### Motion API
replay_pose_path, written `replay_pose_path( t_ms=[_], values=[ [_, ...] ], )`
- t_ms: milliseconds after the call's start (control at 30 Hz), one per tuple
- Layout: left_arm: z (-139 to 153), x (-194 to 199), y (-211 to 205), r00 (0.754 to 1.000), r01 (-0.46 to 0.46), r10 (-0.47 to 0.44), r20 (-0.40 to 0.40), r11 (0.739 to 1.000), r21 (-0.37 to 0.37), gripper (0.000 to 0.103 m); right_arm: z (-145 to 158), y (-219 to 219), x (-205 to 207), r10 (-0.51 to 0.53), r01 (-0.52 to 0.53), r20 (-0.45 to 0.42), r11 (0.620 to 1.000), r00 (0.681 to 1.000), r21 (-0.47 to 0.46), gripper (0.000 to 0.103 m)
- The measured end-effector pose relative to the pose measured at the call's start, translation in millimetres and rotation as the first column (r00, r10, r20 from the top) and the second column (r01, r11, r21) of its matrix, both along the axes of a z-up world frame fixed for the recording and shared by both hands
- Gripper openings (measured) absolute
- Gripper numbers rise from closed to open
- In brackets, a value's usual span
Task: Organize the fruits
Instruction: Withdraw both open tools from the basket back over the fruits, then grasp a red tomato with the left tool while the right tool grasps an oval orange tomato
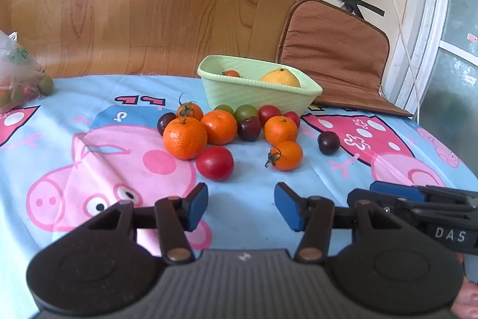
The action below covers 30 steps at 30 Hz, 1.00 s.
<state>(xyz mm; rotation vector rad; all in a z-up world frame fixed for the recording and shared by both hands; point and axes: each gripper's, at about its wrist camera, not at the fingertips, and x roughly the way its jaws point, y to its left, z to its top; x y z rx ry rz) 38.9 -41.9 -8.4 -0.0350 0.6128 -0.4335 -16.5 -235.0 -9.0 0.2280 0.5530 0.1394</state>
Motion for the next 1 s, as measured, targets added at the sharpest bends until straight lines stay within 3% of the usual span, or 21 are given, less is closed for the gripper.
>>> replay_pose_path(
  t_ms=[1000],
  values=[
    [0.9,10.3,2.9,0.999,-0.029,0.029,-0.031,1.000,0.009,0.051,1.7,6.1,6.1,0.012,-0.012,-0.016,1.000,1.000,-0.028,0.050]
  ],
)
